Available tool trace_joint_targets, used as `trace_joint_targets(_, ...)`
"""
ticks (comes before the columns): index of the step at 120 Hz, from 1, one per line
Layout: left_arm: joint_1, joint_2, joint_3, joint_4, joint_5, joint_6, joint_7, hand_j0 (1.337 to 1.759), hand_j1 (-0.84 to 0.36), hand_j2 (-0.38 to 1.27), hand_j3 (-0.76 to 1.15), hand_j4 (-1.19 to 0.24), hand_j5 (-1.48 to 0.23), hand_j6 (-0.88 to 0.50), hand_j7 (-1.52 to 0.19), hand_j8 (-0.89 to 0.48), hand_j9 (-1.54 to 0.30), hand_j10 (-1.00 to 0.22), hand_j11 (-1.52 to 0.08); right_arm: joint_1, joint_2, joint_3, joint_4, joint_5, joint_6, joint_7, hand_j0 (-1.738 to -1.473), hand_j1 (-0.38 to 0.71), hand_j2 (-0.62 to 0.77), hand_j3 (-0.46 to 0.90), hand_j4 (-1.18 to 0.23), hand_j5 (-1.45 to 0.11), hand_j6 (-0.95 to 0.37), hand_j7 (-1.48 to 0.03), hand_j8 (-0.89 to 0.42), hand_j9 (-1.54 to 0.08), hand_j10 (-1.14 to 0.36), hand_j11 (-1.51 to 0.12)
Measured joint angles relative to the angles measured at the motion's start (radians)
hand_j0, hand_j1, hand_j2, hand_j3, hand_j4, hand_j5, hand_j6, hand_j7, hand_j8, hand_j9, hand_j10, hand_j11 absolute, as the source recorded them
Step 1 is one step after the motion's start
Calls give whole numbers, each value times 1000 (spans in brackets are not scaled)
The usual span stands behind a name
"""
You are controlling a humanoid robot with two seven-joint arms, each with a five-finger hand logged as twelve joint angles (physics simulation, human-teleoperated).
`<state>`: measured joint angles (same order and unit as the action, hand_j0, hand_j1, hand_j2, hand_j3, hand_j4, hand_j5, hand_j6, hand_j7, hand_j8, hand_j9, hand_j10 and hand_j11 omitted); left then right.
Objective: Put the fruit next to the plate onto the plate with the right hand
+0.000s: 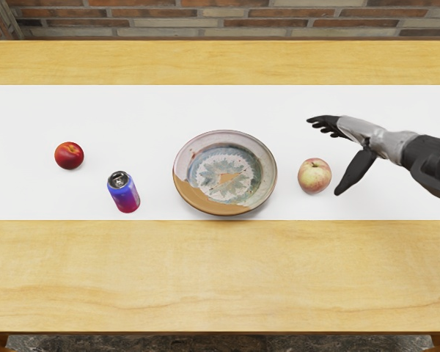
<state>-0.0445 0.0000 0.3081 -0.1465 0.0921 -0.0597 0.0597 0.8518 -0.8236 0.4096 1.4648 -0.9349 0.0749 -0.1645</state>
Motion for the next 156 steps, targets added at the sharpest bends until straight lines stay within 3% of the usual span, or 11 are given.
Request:
trace_joint_targets(48,0,0,0,0,0,0,0,1658,55,49,0,-245,-318,-245,-318,-245,-318,-245,-318,-76,68,-6,-9,-96,-97,-1,-1658,-3,-54,0,-294,-378,-296,-377,-295,-378,-293,-378)
trace_joint_targets(69,0,0,0,0,0,0,0,1658,55,49,0,-245,-318,-245,-318,-245,-318,-245,-318,-85,115,-27,-42,-118,-120,0,-1658,25,-58,0,-320,-407,-320,-408,-322,-408,-306,-408)
trace_joint_targets(80,0,0,0,0,0,0,0,1658,55,49,0,-245,-318,-245,-318,-245,-318,-245,-318,-86,125,-38,-48,-127,-133,0,-1658,35,-58,0,-342,-409,-335,-421,-267,-417,-256,-422)
trace_joint_targets(101,0,0,0,0,0,0,0,1658,55,49,0,-245,-318,-245,-318,-245,-318,-245,-318,-86,130,-48,-53,-143,-147,1,-1658,144,-73,0,-446,-516,-430,-542,-301,-536,-288,-543)
trace_joint_targets(125,0,0,0,0,0,0,0,1658,55,49,0,-245,-318,-245,-318,-245,-318,-245,-318,-90,129,-51,-70,-145,-149,32,-1655,184,138,0,-575,-693,-523,-717,-308,-714,-287,-735)
trace_joint_targets(141,0,0,0,0,0,0,0,1658,55,50,-1,-245,-318,-245,-318,-245,-318,-245,-318,-95,128,-50,-75,-149,-151,38,-1651,199,189,-2,-680,-764,-518,-824,-296,-797,-250,-837)
trace_joint_targets(146,0,0,0,0,0,0,0,1658,55,50,-1,-245,-318,-245,-318,-245,-318,-245,-318,-96,128,-52,-77,-150,-151,41,-1651,227,285,-1,-718,-788,-518,-862,-285,-828,-255,-872)
trace_joint_targets(156,0,0,0,0,0,0,0,1658,55,50,-1,-245,-318,-245,-318,-245,-318,-245,-318,-96,127,-54,-85,-147,-147,52,-1647,198,176,-2,-763,-848,-488,-922,-254,-890,-217,-940)
